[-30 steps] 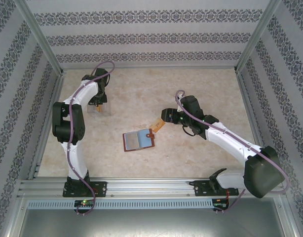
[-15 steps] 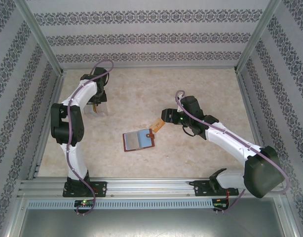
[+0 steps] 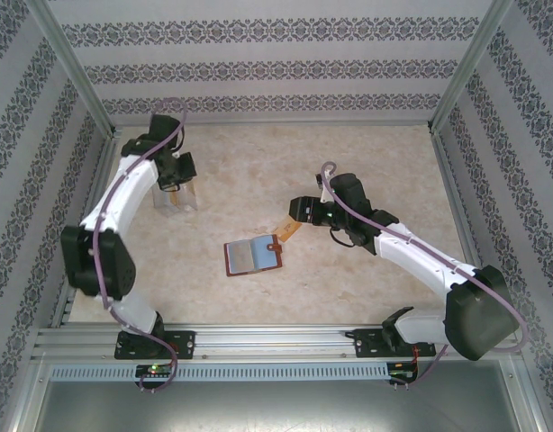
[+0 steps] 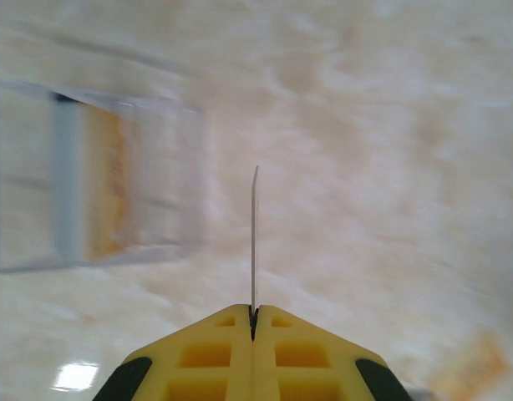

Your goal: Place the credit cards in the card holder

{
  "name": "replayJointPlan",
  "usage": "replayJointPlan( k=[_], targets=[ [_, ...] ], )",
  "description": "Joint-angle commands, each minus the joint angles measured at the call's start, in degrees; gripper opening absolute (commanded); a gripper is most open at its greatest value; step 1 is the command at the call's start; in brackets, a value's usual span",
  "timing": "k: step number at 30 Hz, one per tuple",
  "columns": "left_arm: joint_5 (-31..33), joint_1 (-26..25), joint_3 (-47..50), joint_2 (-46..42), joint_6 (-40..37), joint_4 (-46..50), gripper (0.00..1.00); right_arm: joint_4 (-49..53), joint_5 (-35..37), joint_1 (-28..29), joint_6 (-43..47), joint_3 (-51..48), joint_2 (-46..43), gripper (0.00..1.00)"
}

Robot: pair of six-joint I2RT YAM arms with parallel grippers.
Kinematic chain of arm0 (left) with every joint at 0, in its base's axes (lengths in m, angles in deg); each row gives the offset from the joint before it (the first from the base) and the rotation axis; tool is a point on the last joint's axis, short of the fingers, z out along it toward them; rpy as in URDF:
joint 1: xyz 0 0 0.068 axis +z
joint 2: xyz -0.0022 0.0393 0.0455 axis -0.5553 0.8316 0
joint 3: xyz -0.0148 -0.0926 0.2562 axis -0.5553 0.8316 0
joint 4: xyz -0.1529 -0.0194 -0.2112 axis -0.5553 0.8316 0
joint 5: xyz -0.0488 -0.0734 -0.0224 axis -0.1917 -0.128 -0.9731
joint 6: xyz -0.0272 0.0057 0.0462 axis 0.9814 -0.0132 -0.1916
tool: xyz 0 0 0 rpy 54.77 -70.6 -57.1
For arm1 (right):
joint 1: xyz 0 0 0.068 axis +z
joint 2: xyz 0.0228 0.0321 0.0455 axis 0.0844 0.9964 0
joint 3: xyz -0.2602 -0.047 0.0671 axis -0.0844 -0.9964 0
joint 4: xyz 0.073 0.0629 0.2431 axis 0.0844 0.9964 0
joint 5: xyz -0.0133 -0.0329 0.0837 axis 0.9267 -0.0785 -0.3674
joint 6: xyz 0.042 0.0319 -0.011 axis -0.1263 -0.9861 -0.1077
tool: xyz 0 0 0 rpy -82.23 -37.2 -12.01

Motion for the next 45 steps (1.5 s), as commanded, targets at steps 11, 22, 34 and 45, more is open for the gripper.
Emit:
replayJointPlan(
  k=[11, 22, 34, 45],
  targets=[
    [-39.6, -10.2, 20.5, -9.8, 18.6, -44.0, 0.0, -16.4, -12.9, 1.3, -12.6, -1.7, 0.0, 0.66],
    [-43.7, -16.1, 21.4, -5.4, 19.3, -48.7, 0.0, -34.7, -21.9, -4.4, -24.7, -7.5, 2.8, 0.6],
    [-44.7, -17.3, 20.3, -4.5, 18.0, -46.6, 0.0, -40.4, -22.7, -4.6, -28.0, -9.4, 3.5, 0.26],
    [-46.3, -17.3, 20.8, -5.2, 20.7, -49.1, 0.0, -42.6, -24.0, -4.6, -29.8, -9.3, 4.6, 0.3]
  ],
)
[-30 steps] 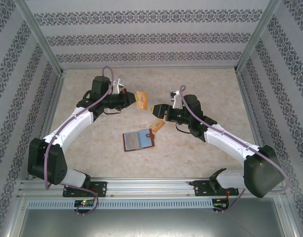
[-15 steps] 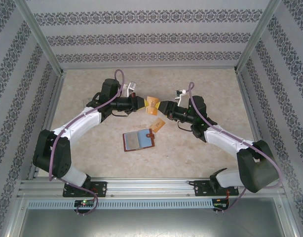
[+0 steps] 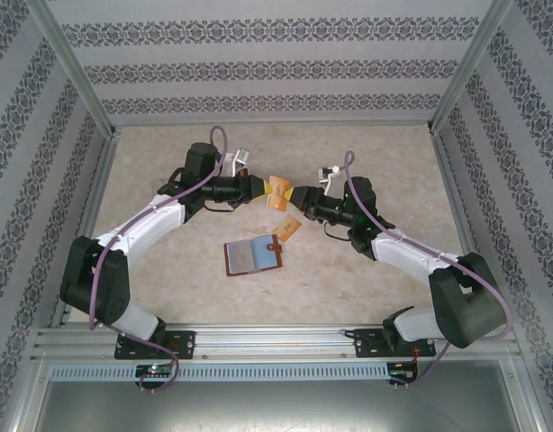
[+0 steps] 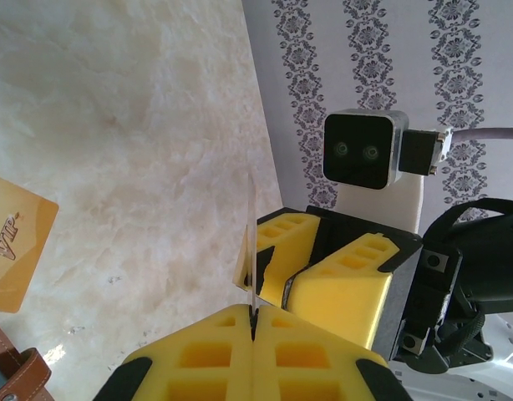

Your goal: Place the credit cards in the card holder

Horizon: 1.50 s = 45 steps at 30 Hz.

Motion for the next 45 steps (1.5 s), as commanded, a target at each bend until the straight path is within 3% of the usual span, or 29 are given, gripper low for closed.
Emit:
replayJointPlan(
  k=[1, 11, 15, 21, 24, 27, 30, 33, 40, 41, 43, 45],
  targets=[
    [-2.8, -1.3, -1.3, -0.5, 1.0, -2.9, 0.0, -5.3, -3.0, 0.1, -1.0, 0.1, 0.2, 0.28],
    [-5.7, -1.3, -2.5, 0.4, 2.5, -2.5, 0.0, -7.3, -4.1, 0.0, -2.4, 0.4, 0.7, 0.24],
    [-6.7, -1.4, -2.5, 0.6, 2.9, -2.4, 0.0, -10.9, -4.9, -0.2, -4.8, 0.3, 2.0, 0.29],
    [-3.8, -1.4, -4.9, -0.1, -3.2, 6.3, 0.0, -12.5, -5.2, -0.4, -5.3, 0.2, 1.5, 0.14],
    [-2.3, -1.4, -6.2, 0.1, -5.8, 10.4, 0.0, -11.2, -5.0, -0.5, -4.8, 0.1, 1.0, 0.16],
    [-1.7, -1.3, -6.0, 0.4, -6.4, 10.7, 0.0, -11.1, -5.5, -0.5, -5.2, -0.4, 1.1, 0.18],
    [-1.3, -0.9, -6.1, 0.8, -6.6, 10.9, 0.0, -11.1, -5.8, -0.5, -5.4, -1.5, 1.2, 0.26],
    [-0.8, -0.9, -5.8, 0.9, -6.9, 10.9, 0.0, -11.3, -6.3, -0.4, -5.5, -2.2, 1.3, 0.27],
    [-1.0, -0.8, -5.1, 1.3, -7.0, 10.8, 0.0, -11.2, -7.1, -0.3, -4.7, -1.8, 1.3, 0.02],
    [-0.6, -0.6, -5.2, 1.4, -7.3, 11.3, 0.04, -11.1, -7.3, -0.2, -4.4, -1.7, 1.4, 0.01],
    [0.5, -0.1, -5.5, 1.5, -7.7, 13.3, 0.28, -10.3, -7.1, 0.0, -4.0, -1.9, 1.4, 0.0],
    [4.9, 1.1, -4.3, 0.1, -7.8, 15.2, 0.42, -7.5, -7.2, 0.1, -3.0, -2.1, 1.7, 0.0]
  ],
)
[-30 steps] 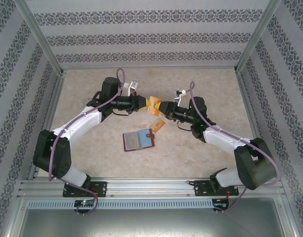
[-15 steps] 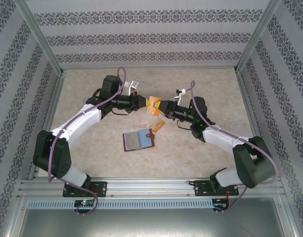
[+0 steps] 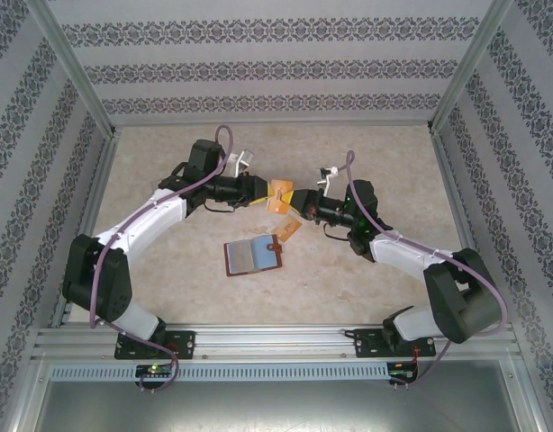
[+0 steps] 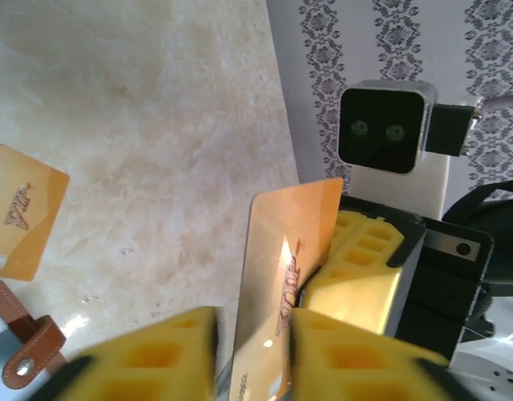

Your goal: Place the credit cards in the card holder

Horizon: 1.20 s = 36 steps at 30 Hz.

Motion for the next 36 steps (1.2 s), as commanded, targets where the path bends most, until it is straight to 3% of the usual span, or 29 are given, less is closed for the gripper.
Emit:
replayJointPlan(
  k=[1, 4, 9, 14, 18, 29, 36],
  targets=[
    [8.3, 2.1, 2.9, -3.1, -1.4, 3.7, 0.46, 4.1, -1.6, 0.5, 3.6, 0.0, 0.1, 0.0],
    [18.0, 4.5, 11.5, -9.8, 0.3, 4.5, 0.6, 11.4, -1.8, 2.6, 7.9, 0.2, 1.3, 0.0],
    [30.7, 5.8, 16.4, -12.4, -3.8, 19.0, 0.64, 15.6, -1.4, 9.3, 13.2, -0.1, 6.2, 0.0],
    [31.9, 5.2, 21.8, -13.4, -4.2, 18.5, 0.65, 20.7, -0.2, 11.1, 20.3, 2.3, 12.9, 0.0],
    [38.5, 1.9, 20.5, -10.5, -6.2, 21.8, 0.59, 23.1, -0.9, 10.5, 22.5, 4.4, 17.3, 0.0],
    [30.6, -0.1, 23.6, -4.1, -3.9, 13.5, 0.57, 22.7, 0.5, 11.1, 24.4, 7.3, 23.9, 0.0],
    [29.3, -0.7, 24.7, -1.5, -2.5, 10.4, 0.51, 19.4, -1.0, 11.4, 22.8, 7.3, 25.3, 0.0]
  ],
)
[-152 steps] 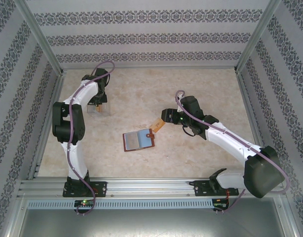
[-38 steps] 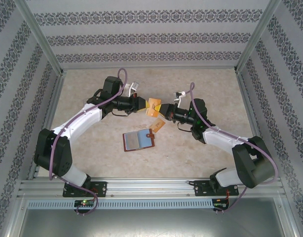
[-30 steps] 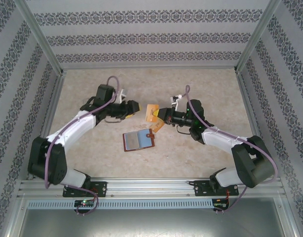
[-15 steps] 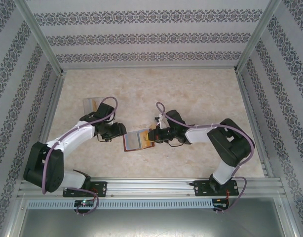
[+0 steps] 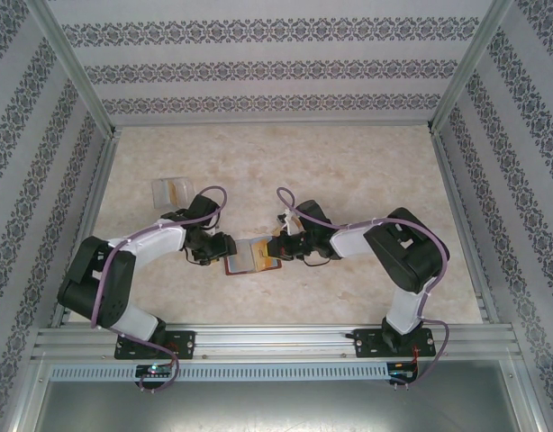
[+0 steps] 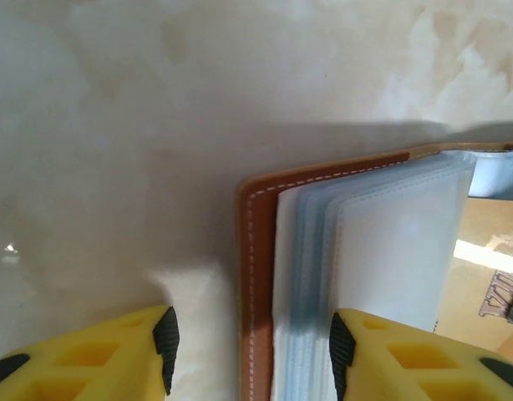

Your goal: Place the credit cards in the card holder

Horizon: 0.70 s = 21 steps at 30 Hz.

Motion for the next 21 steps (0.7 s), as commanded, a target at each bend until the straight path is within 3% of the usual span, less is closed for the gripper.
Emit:
replayJointPlan(
  k=[1, 11, 21],
  targets=[
    [-1.3, -1.0, 0.7, 0.9, 0.7, -3.0, 0.49, -2.5, -1.0, 0.6, 0.3, 1.1, 0.9, 0.0],
    [2.7, -1.0, -0.1, 2.3, -0.4, 0.4, 0.32, -3.2, -2.7, -0.5, -1.0, 1.1, -0.4, 0.0],
    [3.7, -1.0, -1.3, 3.3, -1.1, 1.6, 0.32, -3.4, -3.6, 0.2, -1.1, 2.1, 0.0, 0.0]
  ],
)
